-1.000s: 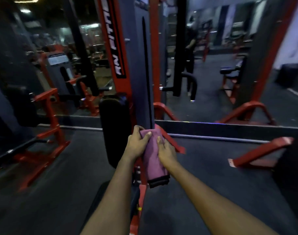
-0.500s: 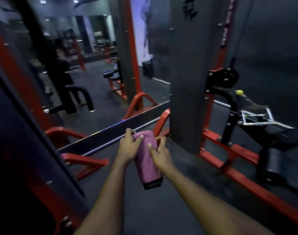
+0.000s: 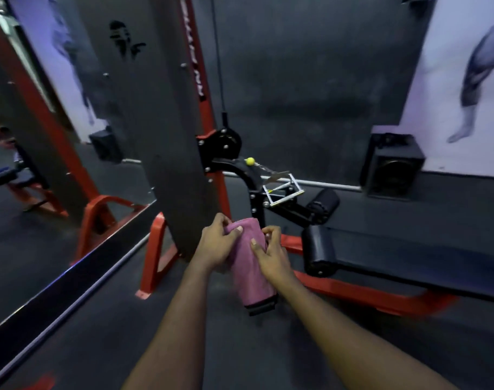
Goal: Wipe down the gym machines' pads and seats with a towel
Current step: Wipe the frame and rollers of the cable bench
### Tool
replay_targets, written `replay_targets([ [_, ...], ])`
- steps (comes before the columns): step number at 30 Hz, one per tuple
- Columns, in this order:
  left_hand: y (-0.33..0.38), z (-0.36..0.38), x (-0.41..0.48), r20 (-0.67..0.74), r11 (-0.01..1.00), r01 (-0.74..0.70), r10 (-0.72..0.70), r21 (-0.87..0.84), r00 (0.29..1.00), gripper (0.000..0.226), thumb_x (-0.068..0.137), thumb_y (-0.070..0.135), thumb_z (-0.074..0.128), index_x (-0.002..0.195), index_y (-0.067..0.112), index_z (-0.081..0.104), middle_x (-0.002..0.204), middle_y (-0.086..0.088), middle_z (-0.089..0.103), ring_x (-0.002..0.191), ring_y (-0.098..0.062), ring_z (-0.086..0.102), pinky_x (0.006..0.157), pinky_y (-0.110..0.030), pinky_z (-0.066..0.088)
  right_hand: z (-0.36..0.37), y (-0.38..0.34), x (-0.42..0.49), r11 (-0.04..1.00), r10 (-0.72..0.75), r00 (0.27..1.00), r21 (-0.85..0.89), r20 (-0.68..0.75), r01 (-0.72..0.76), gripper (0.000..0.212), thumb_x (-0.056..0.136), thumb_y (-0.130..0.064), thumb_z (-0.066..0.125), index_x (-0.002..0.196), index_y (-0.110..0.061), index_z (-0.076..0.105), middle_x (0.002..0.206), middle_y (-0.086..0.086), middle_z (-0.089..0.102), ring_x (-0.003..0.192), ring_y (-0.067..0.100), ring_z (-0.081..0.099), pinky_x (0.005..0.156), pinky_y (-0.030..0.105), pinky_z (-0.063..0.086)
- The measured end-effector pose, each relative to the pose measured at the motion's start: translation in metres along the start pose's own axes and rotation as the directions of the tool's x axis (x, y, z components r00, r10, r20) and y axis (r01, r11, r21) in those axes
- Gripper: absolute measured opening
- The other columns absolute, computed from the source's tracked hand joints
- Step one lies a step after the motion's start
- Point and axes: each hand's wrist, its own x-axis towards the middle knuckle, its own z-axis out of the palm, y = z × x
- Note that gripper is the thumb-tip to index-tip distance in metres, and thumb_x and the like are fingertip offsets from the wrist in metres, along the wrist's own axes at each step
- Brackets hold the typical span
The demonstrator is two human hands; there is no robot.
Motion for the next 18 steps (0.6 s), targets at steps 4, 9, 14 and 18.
replay_targets([
  [4, 0.031, 0.057, 0.042, 0.097, 0.999, -0.031, 0.035, -0.044, 0.995, 0.02, 0.095, 0.026, 0.067, 0.097, 0.009, 0.056, 0.08, -0.01, 0.063, 0.054, -0.015, 0.059, 0.041, -0.026, 0.049, -0.052, 0.032, 0.04, 0.997, 0.03, 0.997, -0.063, -0.073, -0.035, 0.036, 0.1, -0.035, 0.059, 0.126, -0.017, 0.04, 0.111, 0.0, 0.062, 0.103, 0.032, 0.065, 0.086, 0.043, 0.051],
  [9, 0.053, 0.11, 0.091, 0.217, 0.992, -0.124, 0.118, 0.014, 0.969, 0.017, 0.097, 0.023, 0.065, 0.099, 0.006, 0.061, 0.084, -0.006, 0.067, 0.061, -0.014, 0.062, 0.048, -0.02, 0.049, -0.09, 0.074, 0.078, 0.987, 0.114, 0.978, -0.095, -0.176, -0.132, 0.032, 0.1, -0.035, 0.059, 0.12, -0.02, 0.04, 0.105, 0.0, 0.061, 0.099, 0.031, 0.066, 0.076, 0.034, 0.045],
  [14, 0.049, 0.152, 0.15, 0.302, 0.991, -0.136, 0.134, -0.014, 0.944, 0.015, 0.096, 0.03, 0.063, 0.088, 0.017, 0.061, 0.076, -0.002, 0.067, 0.067, -0.023, 0.068, 0.06, -0.048, 0.06, -0.113, 0.107, 0.114, 0.968, 0.181, 0.947, -0.123, -0.265, -0.22, 0.029, 0.101, -0.037, 0.057, 0.118, -0.021, 0.038, 0.103, 0.008, 0.066, 0.094, 0.037, 0.065, 0.08, 0.044, 0.05],
  [18, 0.031, 0.187, 0.2, 0.337, 0.988, -0.149, 0.157, -0.048, 0.928, 0.017, 0.093, 0.037, 0.061, 0.083, 0.024, 0.058, 0.074, -0.001, 0.065, 0.068, -0.028, 0.068, 0.066, -0.055, 0.058, -0.131, 0.139, 0.141, 0.933, 0.287, 0.889, -0.106, -0.358, -0.344, 0.029, 0.103, -0.037, 0.053, 0.121, -0.02, 0.038, 0.1, 0.016, 0.067, 0.093, 0.04, 0.065, 0.077, 0.042, 0.05],
])
